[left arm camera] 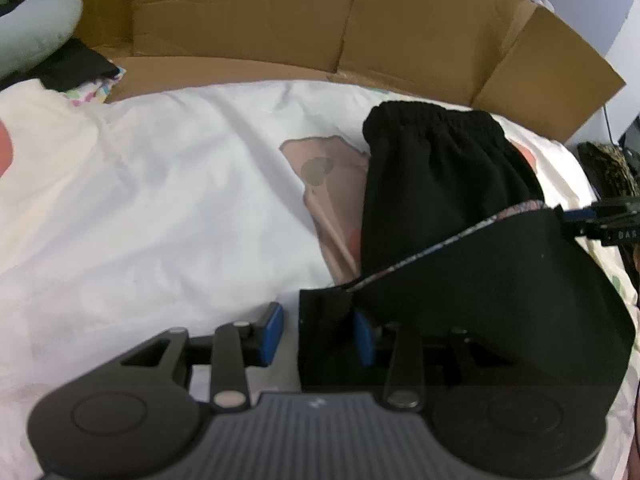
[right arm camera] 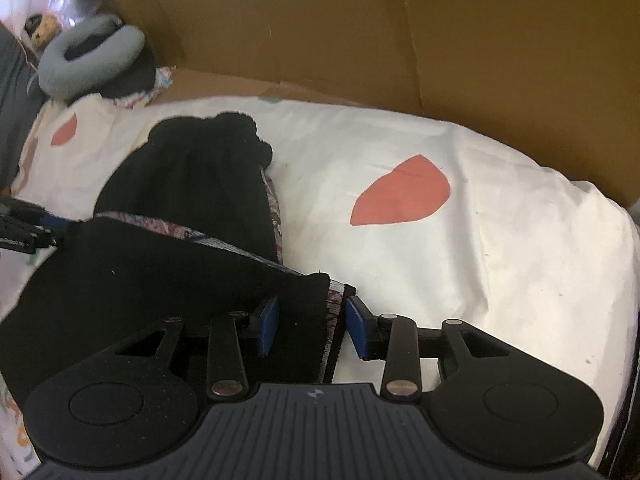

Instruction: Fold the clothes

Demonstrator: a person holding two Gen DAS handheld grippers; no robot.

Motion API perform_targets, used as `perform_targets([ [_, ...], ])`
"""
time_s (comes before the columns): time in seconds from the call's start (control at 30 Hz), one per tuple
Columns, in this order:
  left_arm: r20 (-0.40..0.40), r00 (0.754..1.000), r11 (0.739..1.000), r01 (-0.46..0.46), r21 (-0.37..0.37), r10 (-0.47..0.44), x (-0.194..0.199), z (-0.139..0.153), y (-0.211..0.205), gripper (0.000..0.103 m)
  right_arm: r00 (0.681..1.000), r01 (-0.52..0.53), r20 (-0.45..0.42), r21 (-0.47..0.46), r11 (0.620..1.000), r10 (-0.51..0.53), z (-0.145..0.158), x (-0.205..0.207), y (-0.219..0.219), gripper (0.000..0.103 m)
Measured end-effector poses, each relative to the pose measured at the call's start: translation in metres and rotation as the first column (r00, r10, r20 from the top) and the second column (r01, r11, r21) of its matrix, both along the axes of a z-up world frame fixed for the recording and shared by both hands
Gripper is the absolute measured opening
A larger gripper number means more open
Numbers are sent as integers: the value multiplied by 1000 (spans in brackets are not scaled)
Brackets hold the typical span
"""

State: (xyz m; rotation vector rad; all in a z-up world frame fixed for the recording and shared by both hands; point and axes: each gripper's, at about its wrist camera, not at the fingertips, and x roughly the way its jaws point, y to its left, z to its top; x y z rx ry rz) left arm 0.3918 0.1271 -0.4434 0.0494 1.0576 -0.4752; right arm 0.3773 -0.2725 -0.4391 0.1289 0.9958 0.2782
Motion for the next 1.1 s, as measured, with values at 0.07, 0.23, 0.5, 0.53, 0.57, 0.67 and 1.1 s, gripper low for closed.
perform_targets([
  [0.07,4,1000,1000,-16,2,16,-1,0,-1,41,1000,3,-12,3,1000,-3,-3,2,-1,50],
  [0.23,20,998,998,-61,-2,61,-6,-2,-5,42,1000,9,-27,14,1000,-9,-6,4,-1,50],
  [0.5,36,997,998,-61,-12,61,-13,0,-10,17,1000,19,9,13,1000,-19,-1,-2,3,15],
  [0.53,28,998,998,-63,-24,63,-13,0,-10,13,1000,20,13,13,1000,-21,-1,-2,4,13],
  [0.57,26,997,997,-72,-27,72,-14,0,-10,12,1000,21,18,12,1000,-21,0,-3,4,12],
  [0.67,30,996,996,-86,-28,87,-16,3,-9,11,999,24,34,9,1000,-25,6,-5,3,11],
  [1.1,151,980,990,-115,-83,127,-48,66,7,10,988,56,140,72,996,-66,54,-36,-12,9],
])
